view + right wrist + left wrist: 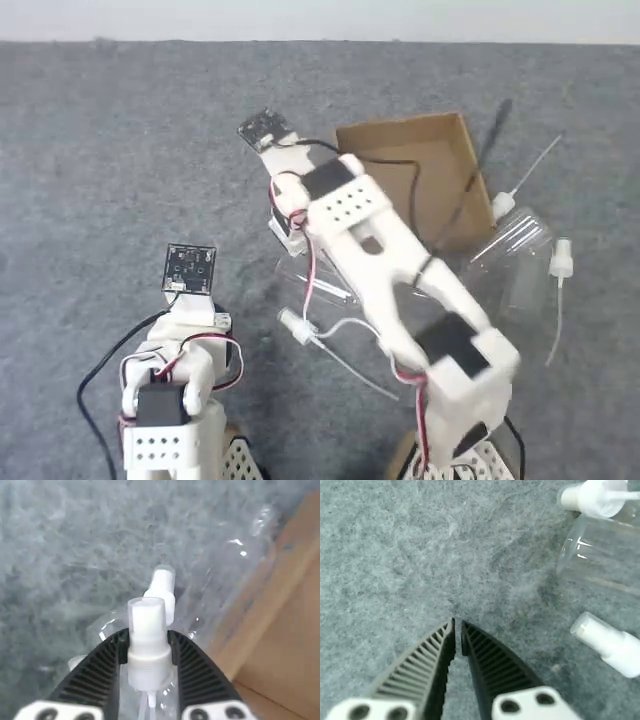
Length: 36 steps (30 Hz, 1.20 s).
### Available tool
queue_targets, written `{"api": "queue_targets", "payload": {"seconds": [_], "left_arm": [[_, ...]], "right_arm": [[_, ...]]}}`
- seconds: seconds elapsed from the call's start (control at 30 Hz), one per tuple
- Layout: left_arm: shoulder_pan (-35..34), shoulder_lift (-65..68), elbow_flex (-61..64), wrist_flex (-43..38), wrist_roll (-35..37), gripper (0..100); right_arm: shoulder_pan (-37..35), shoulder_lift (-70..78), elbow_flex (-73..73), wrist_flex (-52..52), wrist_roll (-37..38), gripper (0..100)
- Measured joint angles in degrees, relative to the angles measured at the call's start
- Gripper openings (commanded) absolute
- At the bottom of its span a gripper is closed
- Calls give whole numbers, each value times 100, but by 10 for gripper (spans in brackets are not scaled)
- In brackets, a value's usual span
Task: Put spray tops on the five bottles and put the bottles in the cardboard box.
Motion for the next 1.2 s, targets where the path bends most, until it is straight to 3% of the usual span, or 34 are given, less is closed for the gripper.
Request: {"api": "queue_targets", "payload": {"seconds": [0.33, 0.63, 1.2], "left_arm": [[0, 0, 0, 0, 0, 12], [0, 0, 0, 0, 0, 12], [0, 0, 0, 0, 0, 12]], "right_arm": [[-18, 1073, -484, 0, -9, 21], [-220, 1266, -659, -9, -44, 208], [-158, 563, -712, 466, -53, 210]]}}
